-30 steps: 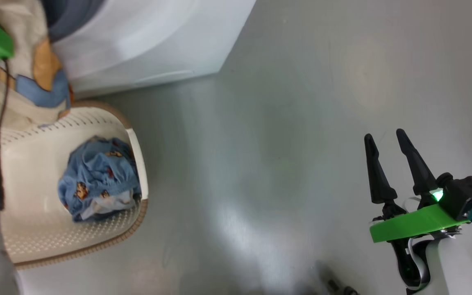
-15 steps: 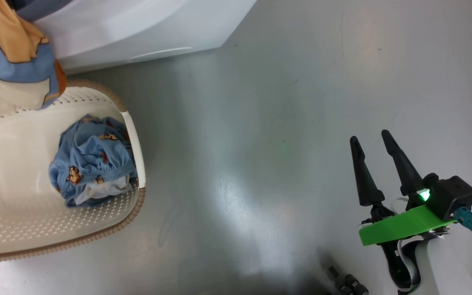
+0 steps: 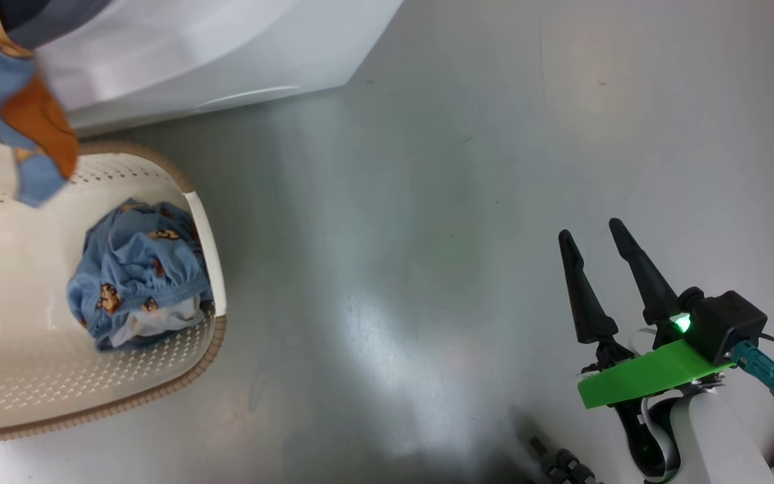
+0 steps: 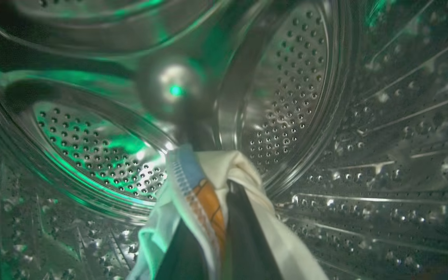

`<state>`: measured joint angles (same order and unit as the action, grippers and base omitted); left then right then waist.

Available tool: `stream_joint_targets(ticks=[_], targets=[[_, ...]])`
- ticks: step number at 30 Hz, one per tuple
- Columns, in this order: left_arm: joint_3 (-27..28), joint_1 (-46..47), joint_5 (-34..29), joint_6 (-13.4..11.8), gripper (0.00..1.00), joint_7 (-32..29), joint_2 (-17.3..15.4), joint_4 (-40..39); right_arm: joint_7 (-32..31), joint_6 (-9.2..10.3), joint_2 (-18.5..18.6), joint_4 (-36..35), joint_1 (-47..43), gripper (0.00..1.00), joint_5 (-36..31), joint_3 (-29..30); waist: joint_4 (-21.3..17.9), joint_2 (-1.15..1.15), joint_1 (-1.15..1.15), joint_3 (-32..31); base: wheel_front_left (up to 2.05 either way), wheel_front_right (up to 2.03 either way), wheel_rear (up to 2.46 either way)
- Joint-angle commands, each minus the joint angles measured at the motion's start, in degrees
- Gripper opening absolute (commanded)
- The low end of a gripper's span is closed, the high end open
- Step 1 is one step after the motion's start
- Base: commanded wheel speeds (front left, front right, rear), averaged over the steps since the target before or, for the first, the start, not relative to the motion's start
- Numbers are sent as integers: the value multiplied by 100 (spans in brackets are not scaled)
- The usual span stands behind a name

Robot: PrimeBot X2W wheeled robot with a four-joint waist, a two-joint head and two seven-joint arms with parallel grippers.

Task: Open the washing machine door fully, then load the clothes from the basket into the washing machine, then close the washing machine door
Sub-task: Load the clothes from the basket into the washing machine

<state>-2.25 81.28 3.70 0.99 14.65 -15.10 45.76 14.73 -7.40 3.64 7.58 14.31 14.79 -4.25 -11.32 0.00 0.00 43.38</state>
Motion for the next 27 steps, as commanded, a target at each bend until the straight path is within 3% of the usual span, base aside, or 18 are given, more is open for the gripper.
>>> stream_joint_targets(ticks=[1, 6, 7, 8, 9, 16, 27], targets=[[-1, -132, -86, -48, 0, 32, -318, -419, 27, -9, 21, -87, -77, 100, 71, -131, -20, 0, 0, 25, 0, 0, 0], [31, -547, -74, -37, 0, 33, -334, -1001, 27, -9, 21, -75, -8, 100, 79, -131, -1, 0, 0, 79, 0, 0, 0], [51, -614, -41, -27, 31, 33, -314, -949, 27, -9, 20, -69, 7, 100, 75, -137, 7, 0, 0, 72, 0, 0, 0], [98, -654, 5, -38, 85, 34, -293, -934, 27, -9, 18, -64, 20, 100, 75, -147, 13, 0, 0, 66, 0, 0, 0], [139, -690, 48, -45, 100, 34, -272, -884, 27, -9, 17, -59, 29, 100, 76, -151, 23, 0, 0, 56, 0, 0, 0], [170, -739, 148, 47, 100, 34, -96, -679, 27, -9, 28, -84, 116, 100, 83, -31, 168, 0, 0, 71, 0, 0, 0], [460, -1316, 298, 204, 100, 34, 77, -975, 27, -9, 60, -82, 169, 100, 71, 24, 393, 0, 0, -209, 0, 0, 0]])
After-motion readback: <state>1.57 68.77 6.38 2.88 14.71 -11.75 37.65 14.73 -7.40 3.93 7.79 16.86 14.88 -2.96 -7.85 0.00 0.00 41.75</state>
